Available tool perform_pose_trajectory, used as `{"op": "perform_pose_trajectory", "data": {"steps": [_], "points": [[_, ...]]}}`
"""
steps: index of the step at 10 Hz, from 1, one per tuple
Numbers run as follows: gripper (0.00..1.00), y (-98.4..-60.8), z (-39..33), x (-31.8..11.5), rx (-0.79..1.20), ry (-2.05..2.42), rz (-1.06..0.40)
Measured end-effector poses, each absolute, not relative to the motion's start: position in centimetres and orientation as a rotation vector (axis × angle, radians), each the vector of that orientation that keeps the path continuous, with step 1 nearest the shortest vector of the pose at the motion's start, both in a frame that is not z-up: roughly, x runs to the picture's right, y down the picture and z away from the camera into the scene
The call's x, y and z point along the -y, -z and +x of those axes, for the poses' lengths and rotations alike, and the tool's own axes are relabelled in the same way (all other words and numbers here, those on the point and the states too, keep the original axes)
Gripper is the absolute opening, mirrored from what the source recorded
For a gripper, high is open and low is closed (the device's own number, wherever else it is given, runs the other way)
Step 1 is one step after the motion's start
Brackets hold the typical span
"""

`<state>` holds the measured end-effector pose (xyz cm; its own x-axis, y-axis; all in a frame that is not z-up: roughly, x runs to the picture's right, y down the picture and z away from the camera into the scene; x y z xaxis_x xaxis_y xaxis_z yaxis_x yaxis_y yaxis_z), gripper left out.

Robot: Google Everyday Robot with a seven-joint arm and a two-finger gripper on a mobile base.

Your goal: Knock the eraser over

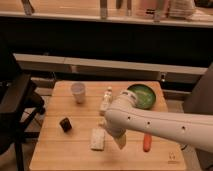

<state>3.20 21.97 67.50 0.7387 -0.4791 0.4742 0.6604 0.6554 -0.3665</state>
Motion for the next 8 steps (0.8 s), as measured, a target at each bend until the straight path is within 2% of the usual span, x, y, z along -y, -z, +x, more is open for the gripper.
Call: {"op": "perform_pose_trajectory", "data": {"steps": [8], "points": [[0.80, -67.9, 1.7, -22.8, 0.391, 0.703, -0.554]]}}
